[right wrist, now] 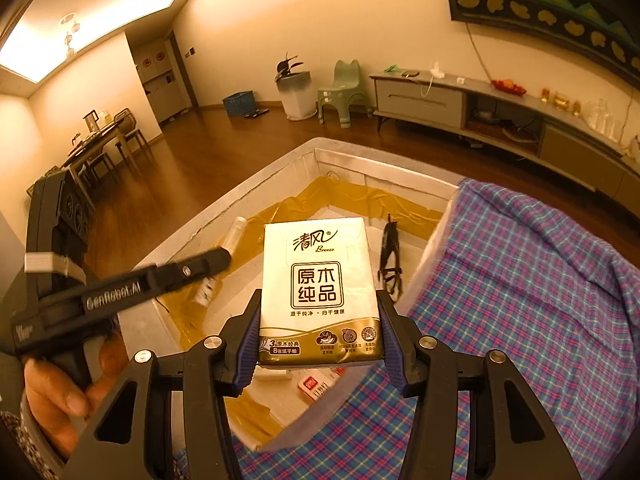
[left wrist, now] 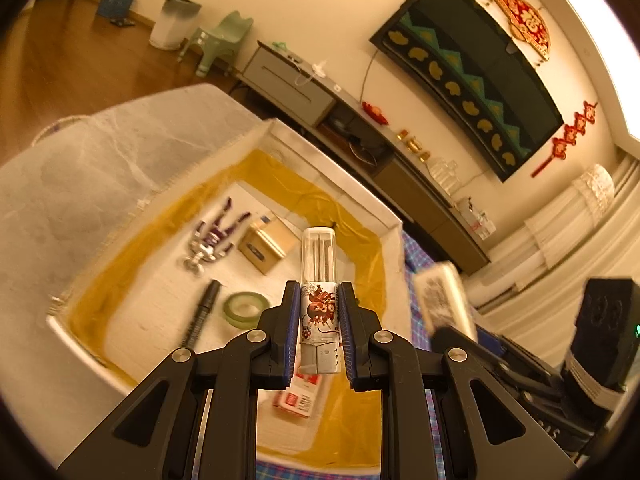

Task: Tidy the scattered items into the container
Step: 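Carry the white tube and tissue pack over the white box with both tools, then open the right tool to drop the tissue pack while the left tool drops the tube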

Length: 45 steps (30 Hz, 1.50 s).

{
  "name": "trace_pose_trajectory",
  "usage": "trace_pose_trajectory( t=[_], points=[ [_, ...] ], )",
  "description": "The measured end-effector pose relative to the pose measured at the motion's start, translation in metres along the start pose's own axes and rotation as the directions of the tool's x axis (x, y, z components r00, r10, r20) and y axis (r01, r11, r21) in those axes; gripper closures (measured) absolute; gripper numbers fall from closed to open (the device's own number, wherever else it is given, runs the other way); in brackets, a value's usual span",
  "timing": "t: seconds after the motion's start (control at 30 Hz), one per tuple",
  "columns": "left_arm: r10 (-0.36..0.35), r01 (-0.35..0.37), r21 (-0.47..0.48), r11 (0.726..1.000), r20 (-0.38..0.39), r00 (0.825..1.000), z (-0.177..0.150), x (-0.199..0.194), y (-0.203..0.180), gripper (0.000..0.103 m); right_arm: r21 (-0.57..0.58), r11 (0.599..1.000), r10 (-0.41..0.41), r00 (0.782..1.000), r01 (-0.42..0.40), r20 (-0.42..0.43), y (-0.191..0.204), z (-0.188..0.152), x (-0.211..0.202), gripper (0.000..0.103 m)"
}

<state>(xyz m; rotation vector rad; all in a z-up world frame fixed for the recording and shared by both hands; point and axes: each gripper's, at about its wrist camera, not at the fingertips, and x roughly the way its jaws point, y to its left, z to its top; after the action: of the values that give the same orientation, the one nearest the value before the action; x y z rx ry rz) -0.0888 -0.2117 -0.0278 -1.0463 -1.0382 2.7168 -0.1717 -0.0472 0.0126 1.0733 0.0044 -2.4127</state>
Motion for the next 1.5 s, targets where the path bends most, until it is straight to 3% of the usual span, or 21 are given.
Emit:
trace_pose_trajectory(
  t=[0.2,0.37,0.53,0.77,0.97,1.1,1.3,1.37,1.5],
  points=[
    [-0.058,0.044,-0.141,0.989,-0.095,0.994,0.000,0.026,-0.002,0.084,0.118,0.991,0.073,0.997,-0.069,-0.023,-0.026,0.025,0.021,0.050],
    [-0.056,0.026,-0.200,0.979,-0.144,0.988,0.004,0.042,-0.007,0.084,0.240,0.965,0.125,0.991,-0.108,-0.057,-0.060,0.047,0.046,0.050],
    [-0.042,-0.001,-0.265,0.964,-0.160,0.986,0.014,0.055,-0.010,0.084,0.284,0.949,0.169,0.981,-0.134,-0.100,-0.075,0.061,0.072,0.050],
    [-0.008,-0.070,-0.378,0.923,-0.202,0.979,0.017,0.081,0.005,0.083,0.227,0.970,0.124,0.978,-0.084,-0.170,-0.077,0.077,0.103,0.050],
    [-0.035,-0.073,-0.390,0.918,-0.262,0.964,0.014,0.100,0.013,0.084,0.141,0.989,0.078,0.966,-0.044,-0.248,-0.066,0.092,0.137,0.049],
    [-0.033,-0.080,-0.382,0.921,-0.281,0.959,0.014,0.108,0.016,0.059,0.078,0.995,-0.032,0.955,0.058,-0.294,-0.067,0.096,0.155,0.049],
    [-0.035,-0.072,-0.388,0.919,-0.260,0.965,0.016,0.100,0.025,0.059,0.028,0.996,-0.070,0.954,0.081,-0.293,-0.073,0.096,0.158,0.037],
    [-0.029,-0.073,-0.387,0.919,-0.253,0.967,0.016,0.096,0.027,0.059,0.006,0.995,-0.095,0.955,0.100,-0.282,-0.071,0.096,0.154,0.027],
    [-0.027,-0.070,-0.373,0.925,-0.248,0.968,0.014,0.089,0.027,0.059,-0.009,0.995,-0.094,0.956,0.096,-0.276,-0.065,0.090,0.146,0.027]
  ],
)
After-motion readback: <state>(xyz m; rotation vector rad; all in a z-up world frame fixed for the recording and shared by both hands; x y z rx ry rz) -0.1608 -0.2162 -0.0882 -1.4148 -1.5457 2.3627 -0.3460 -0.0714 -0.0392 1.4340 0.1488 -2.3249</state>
